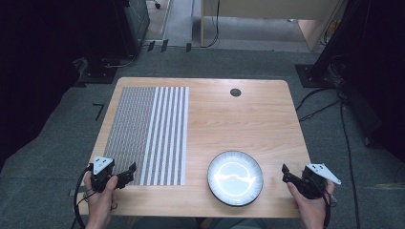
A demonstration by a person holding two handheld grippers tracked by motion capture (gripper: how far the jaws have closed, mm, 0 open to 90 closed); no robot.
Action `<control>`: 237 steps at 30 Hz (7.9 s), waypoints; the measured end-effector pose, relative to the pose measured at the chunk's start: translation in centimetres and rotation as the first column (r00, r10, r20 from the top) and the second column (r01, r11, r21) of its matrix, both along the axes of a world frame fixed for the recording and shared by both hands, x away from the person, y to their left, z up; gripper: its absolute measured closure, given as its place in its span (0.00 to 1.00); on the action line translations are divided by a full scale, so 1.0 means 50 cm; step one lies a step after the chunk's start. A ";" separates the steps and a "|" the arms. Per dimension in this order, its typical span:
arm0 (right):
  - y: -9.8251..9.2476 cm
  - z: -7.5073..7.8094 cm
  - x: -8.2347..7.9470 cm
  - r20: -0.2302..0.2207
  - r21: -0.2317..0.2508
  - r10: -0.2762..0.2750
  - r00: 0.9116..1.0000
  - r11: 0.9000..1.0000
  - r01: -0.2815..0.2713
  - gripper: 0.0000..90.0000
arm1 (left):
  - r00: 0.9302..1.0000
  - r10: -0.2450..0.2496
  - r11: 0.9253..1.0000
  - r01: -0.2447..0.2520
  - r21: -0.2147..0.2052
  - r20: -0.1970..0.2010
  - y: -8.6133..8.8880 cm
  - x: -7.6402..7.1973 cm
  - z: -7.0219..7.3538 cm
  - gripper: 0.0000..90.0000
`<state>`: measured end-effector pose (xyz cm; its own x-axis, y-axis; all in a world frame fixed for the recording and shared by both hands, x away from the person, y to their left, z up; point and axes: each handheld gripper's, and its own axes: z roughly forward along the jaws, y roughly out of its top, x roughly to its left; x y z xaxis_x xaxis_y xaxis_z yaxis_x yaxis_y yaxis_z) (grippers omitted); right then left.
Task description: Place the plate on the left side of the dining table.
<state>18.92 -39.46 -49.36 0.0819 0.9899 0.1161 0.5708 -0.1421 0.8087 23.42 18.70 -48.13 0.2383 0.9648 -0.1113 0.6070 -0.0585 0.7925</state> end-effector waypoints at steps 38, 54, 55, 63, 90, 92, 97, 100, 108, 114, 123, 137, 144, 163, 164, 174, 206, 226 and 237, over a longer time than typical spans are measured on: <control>0.068 0.028 -0.005 0.025 0.056 0.082 0.996 0.995 -0.083 0.19 | 0.966 -0.258 0.961 0.254 -0.110 -0.019 -0.229 0.016 0.026 0.17; 0.089 0.033 -0.006 0.031 0.070 0.081 0.996 0.994 -0.083 0.19 | 0.944 -0.329 0.940 0.327 -0.101 -0.002 -0.320 0.014 0.037 0.17; 0.091 0.032 -0.006 0.031 0.071 0.083 0.996 0.994 -0.085 0.19 | 0.943 -0.333 0.938 0.331 -0.101 -0.002 -0.326 0.014 0.038 0.17; 0.106 0.033 -0.005 0.028 0.073 0.102 0.994 0.992 -0.104 0.17 | 0.929 -0.369 0.924 0.367 -0.106 0.005 -0.374 0.007 0.038 0.17; 0.121 0.020 -0.011 0.043 0.165 0.166 0.985 0.971 -0.171 0.59 | 0.907 -0.418 0.907 0.415 -0.073 -0.041 -0.456 -0.014 -0.004 0.51; 0.123 0.016 -0.012 0.028 0.180 0.182 0.983 0.966 -0.184 0.63 | 0.906 -0.422 0.905 0.418 -0.075 -0.043 -0.461 -0.015 -0.007 0.56; 0.122 0.014 -0.014 0.019 0.196 0.179 0.984 0.964 -0.179 0.73 | 0.900 -0.433 0.901 0.430 -0.057 -0.054 -0.468 -0.017 -0.015 0.62; 0.116 0.012 -0.014 0.027 0.221 0.192 0.981 0.956 -0.193 0.82 | 0.898 -0.436 0.899 0.431 -0.082 -0.063 -0.461 -0.012 -0.018 0.69; 0.109 0.009 -0.012 0.008 0.377 0.211 0.977 0.905 -0.199 0.90 | 0.897 -0.438 0.897 0.432 -0.095 -0.060 -0.452 -0.007 -0.017 0.78; 0.106 0.002 -0.010 -0.006 0.424 0.218 0.976 0.884 -0.195 0.93 | 0.899 -0.434 0.900 0.428 -0.086 -0.059 -0.451 -0.009 -0.018 0.81; 0.107 -0.002 -0.008 -0.011 0.459 0.194 0.981 0.872 -0.168 0.92 | 0.900 -0.432 0.901 0.429 -0.064 -0.052 -0.453 -0.013 -0.018 0.82; 0.096 0.005 -0.008 -0.031 0.539 0.163 0.986 0.833 -0.121 0.98 | 0.898 -0.437 0.899 0.435 -0.044 -0.044 -0.454 -0.016 -0.020 0.81; 0.096 0.003 -0.007 -0.049 0.540 0.160 0.986 0.835 -0.109 0.98 | 0.900 -0.433 0.901 0.433 -0.027 -0.039 -0.457 -0.018 -0.020 0.81; 0.117 0.006 -0.008 -0.052 0.462 0.149 0.987 0.880 -0.109 0.95 | 0.903 -0.429 0.903 0.429 -0.021 -0.031 -0.459 -0.020 -0.021 0.81; 0.121 0.007 -0.009 -0.050 0.433 0.151 0.987 0.894 -0.115 0.96 | 0.903 -0.429 0.903 0.428 -0.019 -0.031 -0.459 -0.020 -0.021 0.81; 0.134 0.010 -0.011 -0.050 0.373 0.116 0.992 0.923 -0.089 1.00 | 0.897 -0.439 0.896 0.434 -0.094 -0.040 -0.449 -0.012 -0.023 0.77; 0.081 0.036 -0.030 -0.007 0.407 0.136 0.991 0.905 -0.121 1.00 | 0.899 -0.437 0.895 0.432 -0.108 -0.026 -0.453 -0.020 -0.013 0.67; 0.067 0.006 -0.018 -0.067 0.629 0.199 0.978 0.769 -0.113 0.97 | 0.898 -0.440 0.897 0.439 -0.057 -0.006 -0.458 -0.028 -0.010 0.71; 0.102 0.007 -0.022 -0.092 0.545 0.147 0.985 0.835 -0.074 0.89 | 0.908 -0.418 0.908 0.418 -0.030 0.007 -0.460 -0.030 -0.015 0.79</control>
<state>17.80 -34.34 -48.99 0.0260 0.7775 0.6283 0.6997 -0.4630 0.5441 21.94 -4.30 -48.88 0.6191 0.7730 -0.1382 0.5320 -0.2834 0.7979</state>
